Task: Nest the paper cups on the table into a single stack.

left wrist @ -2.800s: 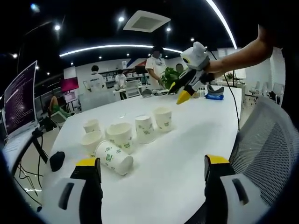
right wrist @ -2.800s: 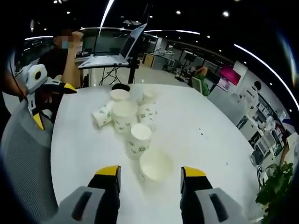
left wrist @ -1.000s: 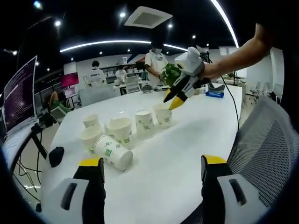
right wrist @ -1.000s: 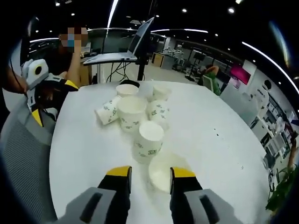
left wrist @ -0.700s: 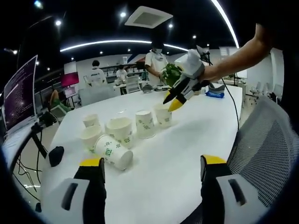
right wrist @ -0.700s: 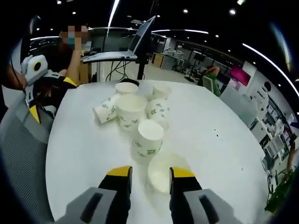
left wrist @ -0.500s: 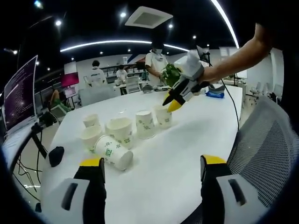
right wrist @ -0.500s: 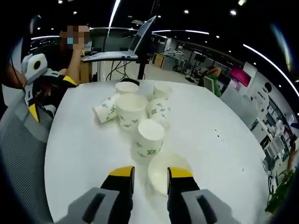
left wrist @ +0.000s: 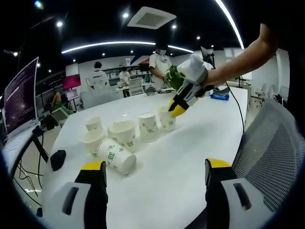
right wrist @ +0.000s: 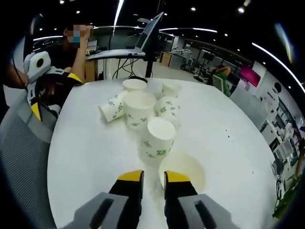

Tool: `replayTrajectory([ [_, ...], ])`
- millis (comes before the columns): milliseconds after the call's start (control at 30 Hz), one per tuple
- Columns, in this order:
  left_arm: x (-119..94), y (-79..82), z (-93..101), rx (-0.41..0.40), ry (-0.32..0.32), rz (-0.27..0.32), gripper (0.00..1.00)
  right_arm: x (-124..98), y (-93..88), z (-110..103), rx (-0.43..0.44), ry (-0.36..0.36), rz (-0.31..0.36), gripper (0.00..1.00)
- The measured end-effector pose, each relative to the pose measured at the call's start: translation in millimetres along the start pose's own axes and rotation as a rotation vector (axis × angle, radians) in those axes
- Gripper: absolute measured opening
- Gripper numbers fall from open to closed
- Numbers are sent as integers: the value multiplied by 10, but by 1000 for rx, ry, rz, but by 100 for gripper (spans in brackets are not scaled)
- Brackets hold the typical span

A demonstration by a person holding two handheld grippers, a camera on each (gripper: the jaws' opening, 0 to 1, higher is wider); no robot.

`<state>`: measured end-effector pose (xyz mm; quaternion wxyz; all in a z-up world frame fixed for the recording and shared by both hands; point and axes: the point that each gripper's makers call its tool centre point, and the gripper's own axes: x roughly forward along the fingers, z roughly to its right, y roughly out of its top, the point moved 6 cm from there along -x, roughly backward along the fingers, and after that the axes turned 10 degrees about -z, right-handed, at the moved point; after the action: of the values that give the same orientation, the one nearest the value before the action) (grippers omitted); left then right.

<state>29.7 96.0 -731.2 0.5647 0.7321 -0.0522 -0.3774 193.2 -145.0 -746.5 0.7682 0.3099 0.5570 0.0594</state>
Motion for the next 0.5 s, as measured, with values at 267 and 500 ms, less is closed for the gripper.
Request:
replayTrajectory([
  [267,6,-11,-4,1,-1,-3,84,-27,-27,-24,-7,17,3,2],
  [500,10,-14,4,0,-6,-8,83,-84,-40,-42,-21,13,2,0],
])
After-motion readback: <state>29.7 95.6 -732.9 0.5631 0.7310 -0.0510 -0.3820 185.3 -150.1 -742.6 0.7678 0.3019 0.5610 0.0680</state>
